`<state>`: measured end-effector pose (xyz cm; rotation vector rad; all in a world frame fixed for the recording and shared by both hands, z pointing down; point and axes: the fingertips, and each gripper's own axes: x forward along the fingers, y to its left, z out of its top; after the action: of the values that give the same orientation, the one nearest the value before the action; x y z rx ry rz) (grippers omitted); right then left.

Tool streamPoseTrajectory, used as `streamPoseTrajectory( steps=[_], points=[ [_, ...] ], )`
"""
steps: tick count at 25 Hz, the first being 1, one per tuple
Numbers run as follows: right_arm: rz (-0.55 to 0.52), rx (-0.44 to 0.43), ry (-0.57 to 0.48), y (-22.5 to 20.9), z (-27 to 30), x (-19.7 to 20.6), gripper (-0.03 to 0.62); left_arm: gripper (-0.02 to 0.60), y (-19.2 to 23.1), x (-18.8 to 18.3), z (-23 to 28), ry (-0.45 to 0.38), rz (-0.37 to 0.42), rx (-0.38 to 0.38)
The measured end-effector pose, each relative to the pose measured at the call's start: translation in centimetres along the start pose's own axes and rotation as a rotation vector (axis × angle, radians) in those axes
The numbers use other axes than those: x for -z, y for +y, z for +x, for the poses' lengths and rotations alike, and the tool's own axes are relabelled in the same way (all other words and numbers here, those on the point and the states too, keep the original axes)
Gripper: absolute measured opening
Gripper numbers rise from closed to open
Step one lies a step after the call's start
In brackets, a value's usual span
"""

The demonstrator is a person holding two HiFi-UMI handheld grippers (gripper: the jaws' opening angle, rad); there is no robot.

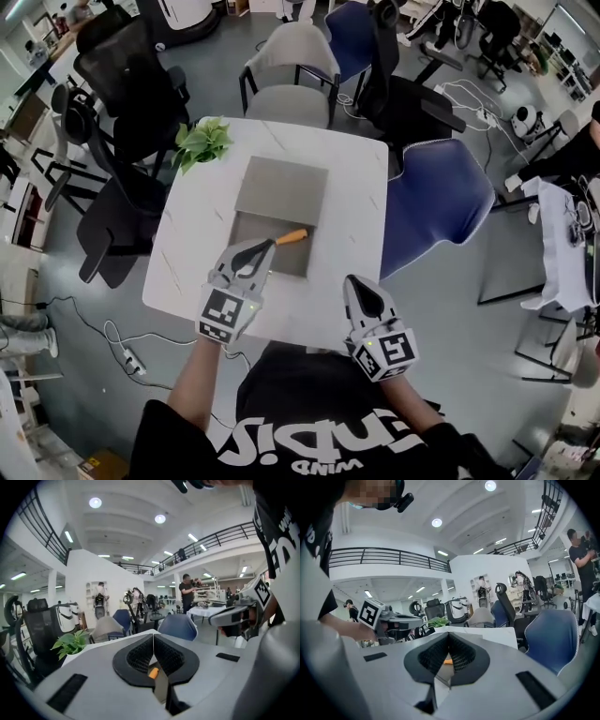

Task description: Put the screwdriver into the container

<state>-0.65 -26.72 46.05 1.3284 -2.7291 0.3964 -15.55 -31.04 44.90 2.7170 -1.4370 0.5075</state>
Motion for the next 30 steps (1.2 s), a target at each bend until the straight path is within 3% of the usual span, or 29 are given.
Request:
streamPoseTrajectory(
  steps=[12, 17, 30],
  points=[
    [-0.017, -0.035, -0.029, 0.2, -0.4, 0.1, 0.011, 0.014, -2.1, 2.9, -6.7, -0.117, -0.304, -0.207],
    [-0.022, -0.037, -0.025, 0.2, -0.7, 0.5, 0.011, 0.014, -1.7, 3.0, -7.6, -0.139, -0.295, -0.254],
    [-0.036, -0.056, -0.024, 1.1, -1.5, 0.2, 0.012, 0.014, -3.1, 2.6, -8.1, -0.132, -0.272, -0.238]
  ],
)
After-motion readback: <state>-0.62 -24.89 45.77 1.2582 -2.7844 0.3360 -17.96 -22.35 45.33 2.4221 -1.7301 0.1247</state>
